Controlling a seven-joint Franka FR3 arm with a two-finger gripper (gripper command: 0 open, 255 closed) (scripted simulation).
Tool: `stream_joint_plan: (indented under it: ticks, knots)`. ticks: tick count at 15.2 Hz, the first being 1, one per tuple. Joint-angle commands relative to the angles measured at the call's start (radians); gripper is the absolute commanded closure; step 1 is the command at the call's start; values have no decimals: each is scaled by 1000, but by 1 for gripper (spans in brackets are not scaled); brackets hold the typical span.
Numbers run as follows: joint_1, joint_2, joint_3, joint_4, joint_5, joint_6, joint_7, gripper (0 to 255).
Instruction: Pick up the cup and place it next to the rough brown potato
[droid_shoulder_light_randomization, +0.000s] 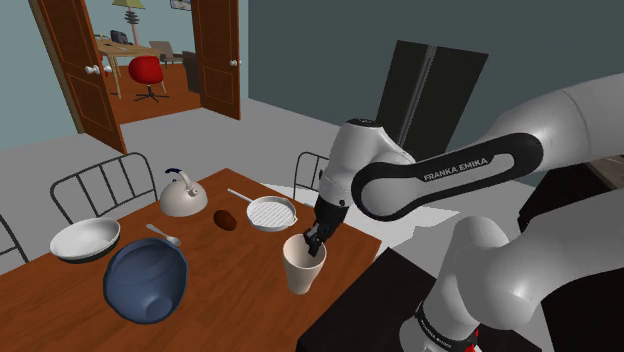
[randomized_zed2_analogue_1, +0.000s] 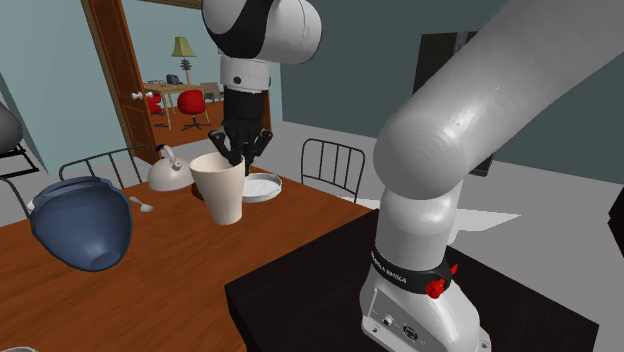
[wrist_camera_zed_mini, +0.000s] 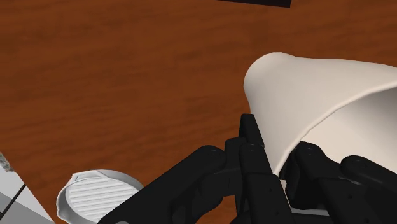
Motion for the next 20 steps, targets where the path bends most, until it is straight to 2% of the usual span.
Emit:
stream_joint_plan:
  ticks: [1,5,10,20]
  knots:
    - [-3,83,-3,52,-1,31,-7,255]
    - [-9,279,-12,191,-4,86,-24,255]
    - [-16,494,-21,382,-10,108,-37,255]
    - [-28,878,-33,826,-26,48,-42,255]
